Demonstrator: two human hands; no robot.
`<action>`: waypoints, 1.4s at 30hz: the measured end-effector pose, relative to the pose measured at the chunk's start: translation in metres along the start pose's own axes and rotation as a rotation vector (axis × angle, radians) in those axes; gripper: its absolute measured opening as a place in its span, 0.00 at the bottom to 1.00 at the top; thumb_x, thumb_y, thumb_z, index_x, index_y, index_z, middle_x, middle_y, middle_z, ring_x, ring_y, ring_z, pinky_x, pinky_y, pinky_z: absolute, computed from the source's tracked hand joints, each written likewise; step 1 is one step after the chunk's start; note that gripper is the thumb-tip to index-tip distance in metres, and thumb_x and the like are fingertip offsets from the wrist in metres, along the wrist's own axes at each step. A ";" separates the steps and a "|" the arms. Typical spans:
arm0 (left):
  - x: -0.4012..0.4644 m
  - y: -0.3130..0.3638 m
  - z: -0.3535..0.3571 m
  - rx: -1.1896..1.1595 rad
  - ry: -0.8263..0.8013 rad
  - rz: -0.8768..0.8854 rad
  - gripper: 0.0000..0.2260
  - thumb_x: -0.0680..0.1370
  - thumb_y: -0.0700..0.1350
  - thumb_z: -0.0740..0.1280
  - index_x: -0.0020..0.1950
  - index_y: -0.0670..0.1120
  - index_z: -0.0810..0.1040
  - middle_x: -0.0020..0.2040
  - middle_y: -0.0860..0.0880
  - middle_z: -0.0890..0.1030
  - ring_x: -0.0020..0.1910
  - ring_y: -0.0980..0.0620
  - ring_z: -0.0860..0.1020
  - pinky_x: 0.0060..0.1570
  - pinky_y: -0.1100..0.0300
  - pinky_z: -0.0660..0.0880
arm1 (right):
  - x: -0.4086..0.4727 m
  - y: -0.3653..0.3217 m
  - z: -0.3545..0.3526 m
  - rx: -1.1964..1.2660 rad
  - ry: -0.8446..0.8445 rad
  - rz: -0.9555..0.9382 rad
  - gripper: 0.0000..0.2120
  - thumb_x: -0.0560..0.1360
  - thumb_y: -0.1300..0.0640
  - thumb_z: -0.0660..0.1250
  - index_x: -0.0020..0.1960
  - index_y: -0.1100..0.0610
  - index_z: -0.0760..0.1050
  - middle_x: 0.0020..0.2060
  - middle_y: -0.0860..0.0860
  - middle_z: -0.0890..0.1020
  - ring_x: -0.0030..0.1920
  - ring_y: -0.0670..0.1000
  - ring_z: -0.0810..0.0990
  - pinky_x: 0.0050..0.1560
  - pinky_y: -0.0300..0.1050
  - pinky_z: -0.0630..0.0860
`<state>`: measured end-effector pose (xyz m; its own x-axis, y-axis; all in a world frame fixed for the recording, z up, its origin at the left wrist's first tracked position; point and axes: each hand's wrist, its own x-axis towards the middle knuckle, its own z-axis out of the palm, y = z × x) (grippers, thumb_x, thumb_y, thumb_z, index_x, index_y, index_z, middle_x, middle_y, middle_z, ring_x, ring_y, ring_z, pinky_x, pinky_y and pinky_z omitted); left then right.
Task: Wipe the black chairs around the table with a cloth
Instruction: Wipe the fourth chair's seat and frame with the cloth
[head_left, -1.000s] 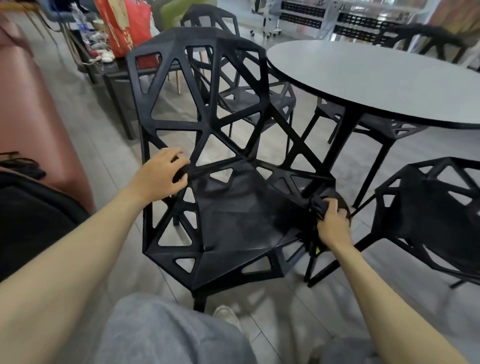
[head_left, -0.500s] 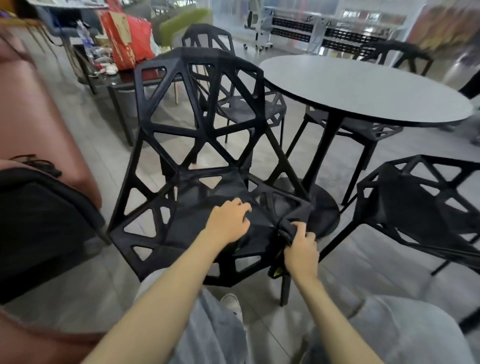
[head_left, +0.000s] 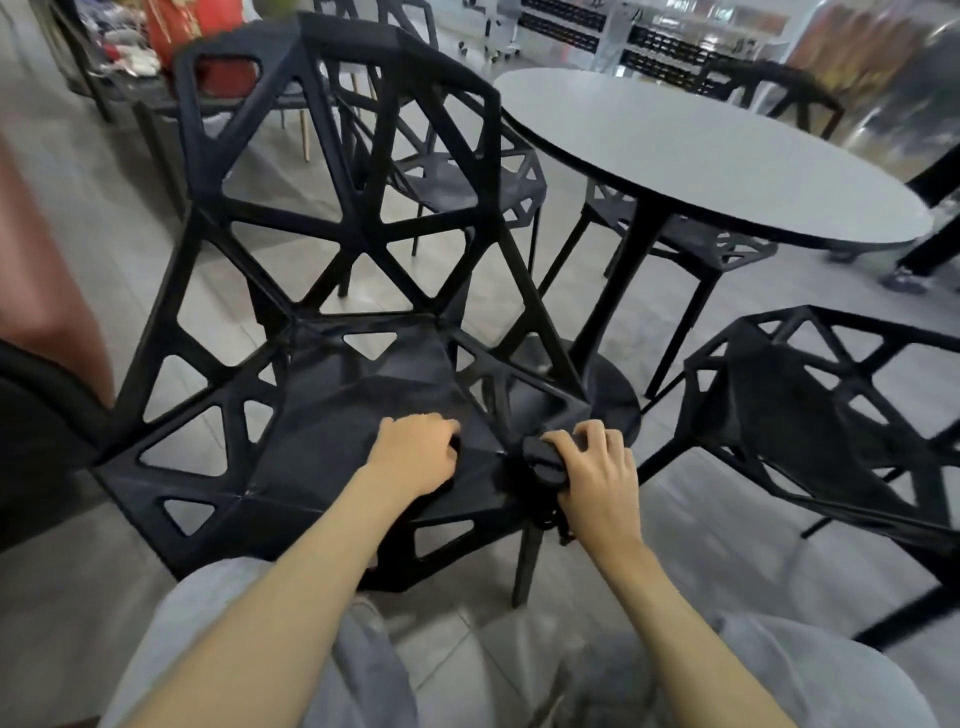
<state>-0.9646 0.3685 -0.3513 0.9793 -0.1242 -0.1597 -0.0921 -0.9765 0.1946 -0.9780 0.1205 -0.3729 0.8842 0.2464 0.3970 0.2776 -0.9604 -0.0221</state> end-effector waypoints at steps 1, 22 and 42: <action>0.005 -0.003 -0.001 -0.026 -0.015 0.009 0.17 0.83 0.46 0.58 0.70 0.55 0.76 0.65 0.50 0.79 0.63 0.44 0.77 0.60 0.48 0.70 | 0.004 0.002 0.002 0.018 0.001 0.018 0.22 0.71 0.64 0.71 0.62 0.48 0.76 0.54 0.51 0.71 0.52 0.55 0.71 0.50 0.50 0.73; 0.028 0.016 -0.016 -0.037 0.009 -0.081 0.02 0.81 0.44 0.63 0.52 0.47 0.73 0.52 0.47 0.82 0.46 0.45 0.76 0.45 0.53 0.72 | 0.069 0.050 0.001 0.180 0.085 0.082 0.24 0.69 0.70 0.69 0.64 0.57 0.76 0.54 0.56 0.73 0.53 0.59 0.73 0.52 0.51 0.74; 0.024 0.033 -0.021 -0.026 0.009 -0.116 0.06 0.80 0.41 0.65 0.56 0.47 0.73 0.52 0.48 0.80 0.46 0.47 0.73 0.43 0.55 0.67 | 0.053 0.014 0.008 -0.046 -0.094 -0.354 0.20 0.69 0.61 0.70 0.61 0.52 0.78 0.52 0.52 0.76 0.48 0.57 0.73 0.42 0.51 0.74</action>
<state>-0.9404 0.3372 -0.3283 0.9847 -0.0087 -0.1743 0.0268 -0.9794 0.2003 -0.9242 0.1208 -0.3591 0.7673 0.5735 0.2869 0.5574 -0.8177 0.1438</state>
